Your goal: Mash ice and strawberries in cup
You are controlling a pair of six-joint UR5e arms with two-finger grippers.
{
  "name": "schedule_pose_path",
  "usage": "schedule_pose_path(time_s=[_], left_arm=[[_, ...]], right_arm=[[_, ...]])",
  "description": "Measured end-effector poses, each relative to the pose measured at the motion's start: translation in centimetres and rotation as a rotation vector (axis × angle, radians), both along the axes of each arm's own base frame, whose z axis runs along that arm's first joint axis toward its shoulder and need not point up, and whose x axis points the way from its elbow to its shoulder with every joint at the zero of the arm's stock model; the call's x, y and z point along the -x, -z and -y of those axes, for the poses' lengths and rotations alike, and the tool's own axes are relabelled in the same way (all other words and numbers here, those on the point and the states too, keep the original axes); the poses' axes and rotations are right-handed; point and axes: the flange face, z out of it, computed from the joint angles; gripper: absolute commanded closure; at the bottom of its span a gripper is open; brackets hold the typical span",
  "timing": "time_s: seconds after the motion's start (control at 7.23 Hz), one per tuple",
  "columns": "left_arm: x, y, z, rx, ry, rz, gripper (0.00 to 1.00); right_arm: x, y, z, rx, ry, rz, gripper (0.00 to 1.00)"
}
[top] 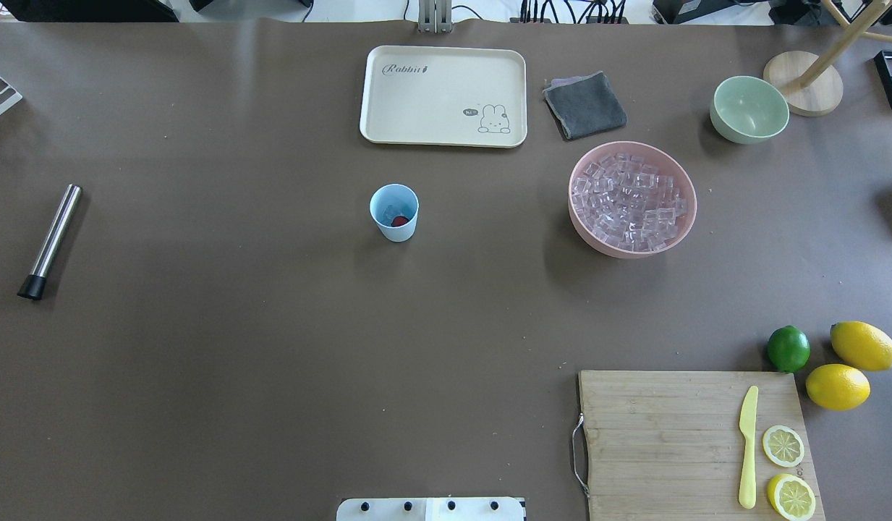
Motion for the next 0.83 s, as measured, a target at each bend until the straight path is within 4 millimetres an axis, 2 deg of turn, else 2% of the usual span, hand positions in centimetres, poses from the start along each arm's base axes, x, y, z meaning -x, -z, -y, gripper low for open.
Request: schedule_pose_path(time_s=[0.14,0.28,0.41,0.55,0.83], left_arm=[[4.0,-2.7,-2.6,-0.004,0.002,-0.012,0.02],[6.1,-6.5,-5.9,0.011,-0.009,-0.018,0.02],[6.9,-9.8,-8.9,0.037,-0.022,-0.023,0.02],[7.1,-11.5,-10.5,0.056,-0.027,-0.024,0.02],[7.2,-11.6,-10.9,0.051,-0.030,-0.023,0.02]], right_arm=[[0.0,-0.5,-0.2,0.022,-0.001,0.000,0.01],[0.0,-1.1,-0.3,0.039,-0.001,-0.001,0.01],[0.0,-1.6,-0.3,0.052,-0.003,-0.005,0.01],[-0.1,-2.0,-0.2,0.060,-0.005,-0.012,0.01],[-0.1,-2.3,-0.2,0.067,-0.007,-0.021,0.01]])
